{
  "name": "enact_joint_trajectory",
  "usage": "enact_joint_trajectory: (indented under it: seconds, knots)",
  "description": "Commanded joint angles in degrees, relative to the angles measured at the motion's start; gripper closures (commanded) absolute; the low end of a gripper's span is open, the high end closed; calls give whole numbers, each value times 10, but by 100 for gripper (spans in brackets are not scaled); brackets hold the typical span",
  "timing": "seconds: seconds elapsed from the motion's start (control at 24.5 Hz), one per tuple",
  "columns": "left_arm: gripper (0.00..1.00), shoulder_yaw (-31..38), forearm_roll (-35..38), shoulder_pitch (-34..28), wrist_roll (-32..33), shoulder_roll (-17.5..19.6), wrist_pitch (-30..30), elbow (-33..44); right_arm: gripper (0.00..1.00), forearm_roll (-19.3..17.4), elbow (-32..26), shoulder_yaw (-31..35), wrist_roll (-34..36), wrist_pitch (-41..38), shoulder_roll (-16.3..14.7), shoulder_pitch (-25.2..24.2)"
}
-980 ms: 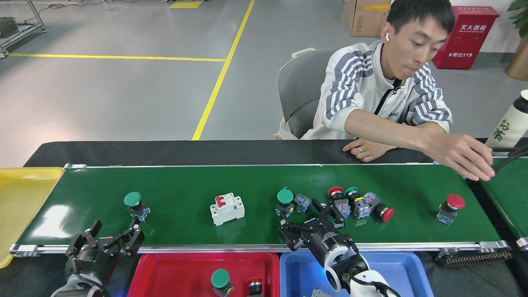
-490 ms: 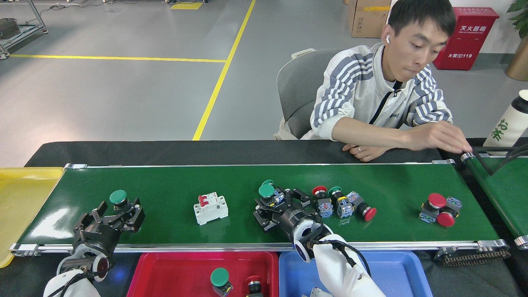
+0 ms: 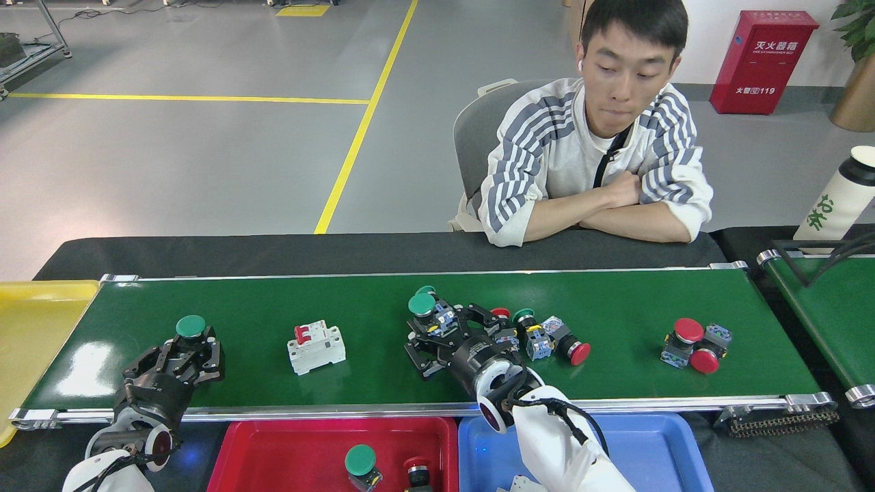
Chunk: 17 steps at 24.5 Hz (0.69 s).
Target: Pick switch part from conveyor to tray
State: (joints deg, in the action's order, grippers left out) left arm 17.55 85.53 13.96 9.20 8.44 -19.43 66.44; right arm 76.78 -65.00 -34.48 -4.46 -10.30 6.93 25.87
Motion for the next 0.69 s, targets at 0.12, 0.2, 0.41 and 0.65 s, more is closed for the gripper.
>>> enact_joint_trajectory:
  seconds: [0.12, 0.2, 0.41, 0.65]
  knots:
    - [95, 13, -84, -96, 3, 33, -95, 134, 72, 3, -136, -52, -3, -106, -41, -72]
    - [94, 13, -106, -154, 4, 33, -141, 206, 0, 3, -157, -73, 1, -123, -48, -100]
    - [94, 2, -111, -242, 5, 10, -222, 315, 0, 3, -162, -74, 1, -154, -48, -115]
    - [94, -21, -108, -265, 6, -4, -226, 346, 0, -1, -183, -52, 1, -151, -57, -118]
